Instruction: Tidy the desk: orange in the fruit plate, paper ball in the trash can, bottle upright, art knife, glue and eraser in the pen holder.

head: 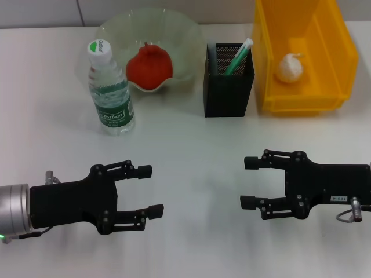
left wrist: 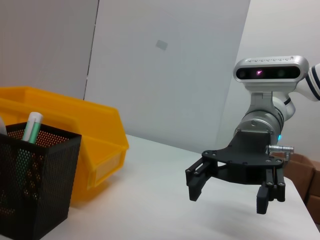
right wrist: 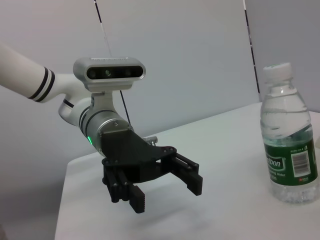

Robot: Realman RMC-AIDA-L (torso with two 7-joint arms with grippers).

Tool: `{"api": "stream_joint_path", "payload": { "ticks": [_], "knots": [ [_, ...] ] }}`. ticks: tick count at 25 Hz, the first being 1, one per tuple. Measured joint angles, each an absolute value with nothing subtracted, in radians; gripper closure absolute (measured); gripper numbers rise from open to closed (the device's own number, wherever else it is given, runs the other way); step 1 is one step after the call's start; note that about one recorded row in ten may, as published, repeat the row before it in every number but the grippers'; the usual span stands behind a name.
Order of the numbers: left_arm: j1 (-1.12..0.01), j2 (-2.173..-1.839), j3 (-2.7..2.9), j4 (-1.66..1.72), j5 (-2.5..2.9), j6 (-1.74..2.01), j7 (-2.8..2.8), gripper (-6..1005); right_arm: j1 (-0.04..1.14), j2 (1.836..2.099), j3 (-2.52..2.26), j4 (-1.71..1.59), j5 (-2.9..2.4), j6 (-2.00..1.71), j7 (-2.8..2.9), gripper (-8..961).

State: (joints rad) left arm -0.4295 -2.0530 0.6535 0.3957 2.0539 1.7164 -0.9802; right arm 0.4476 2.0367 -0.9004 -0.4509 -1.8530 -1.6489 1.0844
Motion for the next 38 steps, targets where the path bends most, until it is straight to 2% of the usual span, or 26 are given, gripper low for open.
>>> {"api": "stream_joint_path", "payload": {
  "ticks": [38],
  "knots": [
    [-0.430, -2.054, 0.651, 0.396, 2.054, 1.716, -0.977, 188, 0.449, 2.037, -0.900, -0.452, -1.853, -1.649, 1.085, 142]
  ]
}}
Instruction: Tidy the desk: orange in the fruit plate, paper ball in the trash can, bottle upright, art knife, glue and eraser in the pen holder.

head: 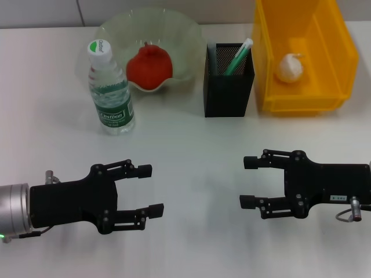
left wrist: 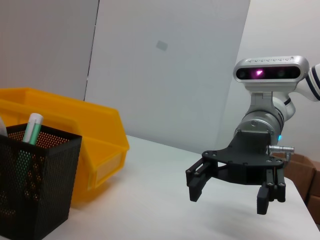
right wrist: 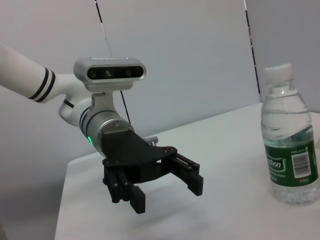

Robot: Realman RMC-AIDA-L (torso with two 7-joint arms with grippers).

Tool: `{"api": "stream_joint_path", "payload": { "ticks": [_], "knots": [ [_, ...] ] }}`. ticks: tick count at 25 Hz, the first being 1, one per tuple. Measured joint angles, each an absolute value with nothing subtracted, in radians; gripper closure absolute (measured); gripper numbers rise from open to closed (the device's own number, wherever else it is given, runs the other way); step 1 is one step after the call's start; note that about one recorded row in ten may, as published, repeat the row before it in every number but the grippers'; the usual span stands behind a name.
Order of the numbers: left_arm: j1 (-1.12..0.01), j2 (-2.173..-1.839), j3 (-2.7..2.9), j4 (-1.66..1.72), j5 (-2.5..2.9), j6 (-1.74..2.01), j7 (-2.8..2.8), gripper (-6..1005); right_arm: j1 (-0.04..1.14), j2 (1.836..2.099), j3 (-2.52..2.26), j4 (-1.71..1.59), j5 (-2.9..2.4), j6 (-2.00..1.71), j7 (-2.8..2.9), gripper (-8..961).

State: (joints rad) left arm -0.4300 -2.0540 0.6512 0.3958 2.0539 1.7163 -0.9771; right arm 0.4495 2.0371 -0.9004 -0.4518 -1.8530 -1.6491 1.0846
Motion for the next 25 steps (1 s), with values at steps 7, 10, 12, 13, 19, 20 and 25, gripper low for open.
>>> {"api": "stream_joint_path", "payload": {
  "ticks": [7, 10, 12, 13, 19, 20, 25],
  "knots": [
    [-0.428, -2.054, 0.652, 0.396, 2.054, 1.717, -0.977, 188, 0.449, 2.037, -0.902, -0.451, -1.853, -1.649, 1.085, 142],
    [-0.428, -2.054, 0.653, 0.396, 2.054, 1.717, -0.977, 188, 0.449, 2.037, -0.903, -0.451, -1.853, -1.649, 1.085, 142],
    [-0.428, -2.054, 0.653, 0.396, 2.054, 1.717, -0.977, 188, 0.449, 2.037, -0.904, -0.451, -1.853, -1.649, 1.085, 142],
    [-0.428, -2.054, 0.654, 0.396, 2.054, 1.717, -0.976, 188, 0.449, 2.037, -0.904, -0.451, -1.853, -1.649, 1.085, 142],
    [-0.428, -2.055, 0.653, 0.395, 2.053, 1.717, -0.976, 188, 0.449, 2.038, -0.905, -0.451, -1.853, -1.649, 1.084, 142],
    [-0.428, -2.055, 0.653, 0.395, 2.053, 1.717, -0.976, 188, 0.449, 2.038, -0.905, -0.451, -1.853, -1.649, 1.085, 142],
    [-0.427, -2.055, 0.654, 0.393, 2.053, 1.717, -0.976, 188, 0.449, 2.039, -0.906, -0.451, -1.853, -1.650, 1.084, 142]
  ]
}}
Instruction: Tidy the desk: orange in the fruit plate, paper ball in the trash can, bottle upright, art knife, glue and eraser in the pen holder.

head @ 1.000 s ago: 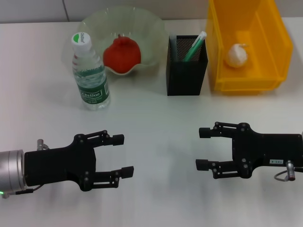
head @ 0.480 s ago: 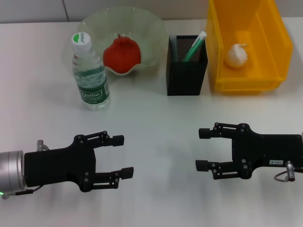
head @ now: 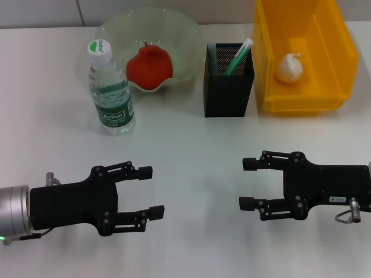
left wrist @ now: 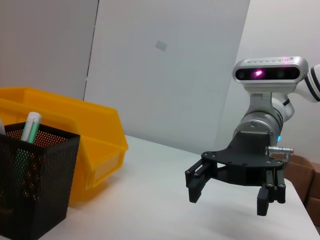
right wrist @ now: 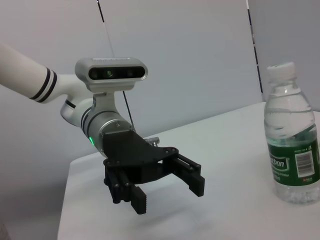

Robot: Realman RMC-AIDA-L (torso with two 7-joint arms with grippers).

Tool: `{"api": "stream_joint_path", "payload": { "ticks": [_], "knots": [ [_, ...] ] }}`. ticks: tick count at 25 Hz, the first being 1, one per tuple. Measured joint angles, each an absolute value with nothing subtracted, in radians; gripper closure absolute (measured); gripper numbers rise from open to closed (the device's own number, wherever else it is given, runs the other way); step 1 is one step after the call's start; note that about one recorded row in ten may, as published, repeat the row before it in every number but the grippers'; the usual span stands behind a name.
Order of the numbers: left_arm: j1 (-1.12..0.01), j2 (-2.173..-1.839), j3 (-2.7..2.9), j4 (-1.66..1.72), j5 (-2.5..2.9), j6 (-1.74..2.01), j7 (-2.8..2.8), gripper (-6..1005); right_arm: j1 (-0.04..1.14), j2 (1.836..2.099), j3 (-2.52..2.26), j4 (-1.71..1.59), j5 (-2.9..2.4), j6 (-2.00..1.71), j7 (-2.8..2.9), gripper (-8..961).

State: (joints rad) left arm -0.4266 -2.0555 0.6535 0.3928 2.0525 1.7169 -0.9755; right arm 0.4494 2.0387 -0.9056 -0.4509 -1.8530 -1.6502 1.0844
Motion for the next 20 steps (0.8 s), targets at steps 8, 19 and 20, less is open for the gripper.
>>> {"api": "stream_joint_path", "payload": {
  "ticks": [8, 19, 20],
  "knots": [
    [-0.423, -2.056, 0.653, 0.394, 2.052, 1.721, -0.976, 188, 0.449, 2.039, -0.905, -0.451, -1.853, -1.653, 1.085, 142],
    [-0.423, -2.056, 0.653, 0.394, 2.052, 1.724, -0.976, 188, 0.449, 2.041, -0.908, -0.454, -1.853, -1.652, 1.091, 142],
    [-0.423, -2.056, 0.653, 0.394, 2.052, 1.724, -0.976, 188, 0.449, 2.041, -0.908, -0.455, -1.853, -1.653, 1.091, 142]
  ]
}}
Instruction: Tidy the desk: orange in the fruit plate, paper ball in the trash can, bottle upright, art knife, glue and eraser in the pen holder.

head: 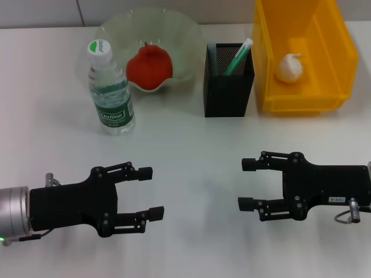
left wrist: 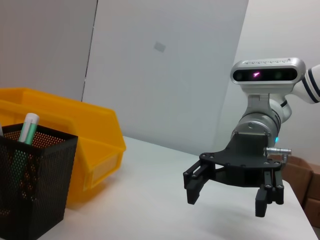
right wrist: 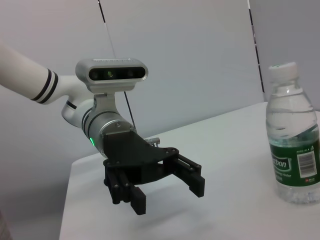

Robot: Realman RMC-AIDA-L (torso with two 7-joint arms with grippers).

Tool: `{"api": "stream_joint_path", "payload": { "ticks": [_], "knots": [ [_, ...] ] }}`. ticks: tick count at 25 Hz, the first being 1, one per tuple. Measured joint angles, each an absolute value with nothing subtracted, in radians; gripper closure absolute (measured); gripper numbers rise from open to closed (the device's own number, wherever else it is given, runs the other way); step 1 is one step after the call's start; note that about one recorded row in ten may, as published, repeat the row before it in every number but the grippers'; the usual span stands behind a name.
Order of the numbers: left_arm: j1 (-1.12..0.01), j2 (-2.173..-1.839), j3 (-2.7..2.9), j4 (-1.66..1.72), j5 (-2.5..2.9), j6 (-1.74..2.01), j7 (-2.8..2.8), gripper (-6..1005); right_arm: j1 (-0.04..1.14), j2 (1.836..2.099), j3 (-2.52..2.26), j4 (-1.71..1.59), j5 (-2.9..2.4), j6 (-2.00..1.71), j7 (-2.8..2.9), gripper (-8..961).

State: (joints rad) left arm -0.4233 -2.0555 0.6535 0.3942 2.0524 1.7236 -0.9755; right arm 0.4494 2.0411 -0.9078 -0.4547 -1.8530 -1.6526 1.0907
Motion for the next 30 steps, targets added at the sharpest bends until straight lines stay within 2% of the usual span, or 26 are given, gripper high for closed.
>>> {"api": "stream_joint_path", "payload": {
  "ticks": [30],
  "knots": [
    [-0.423, -2.054, 0.653, 0.392, 2.052, 1.726, -0.976, 188, 0.449, 2.049, -0.904, -0.459, -1.853, -1.657, 1.094, 141]
  ]
}}
